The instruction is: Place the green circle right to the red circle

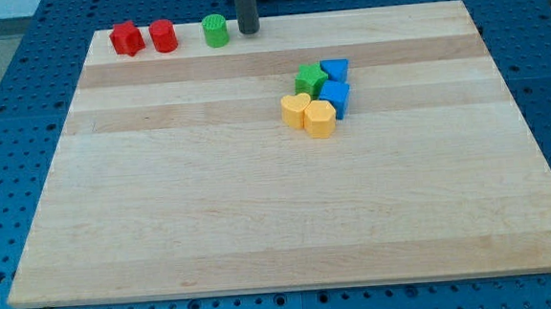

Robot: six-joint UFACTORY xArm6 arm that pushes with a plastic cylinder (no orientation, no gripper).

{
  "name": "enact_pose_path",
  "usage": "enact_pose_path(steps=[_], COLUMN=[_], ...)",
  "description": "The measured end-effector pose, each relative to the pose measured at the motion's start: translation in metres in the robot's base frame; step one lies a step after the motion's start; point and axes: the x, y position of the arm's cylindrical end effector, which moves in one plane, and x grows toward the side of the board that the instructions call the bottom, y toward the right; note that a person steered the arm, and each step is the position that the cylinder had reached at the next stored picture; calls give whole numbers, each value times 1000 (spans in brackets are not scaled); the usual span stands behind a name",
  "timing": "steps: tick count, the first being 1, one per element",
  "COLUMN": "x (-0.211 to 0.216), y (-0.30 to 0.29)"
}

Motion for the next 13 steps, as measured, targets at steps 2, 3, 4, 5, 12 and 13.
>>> enact_pose_path(steps=[2, 3, 4, 5, 12, 13], x=[-1, -1, -1, -1, 0, 8], y=[-13, -24, -33, -38, -18, 40])
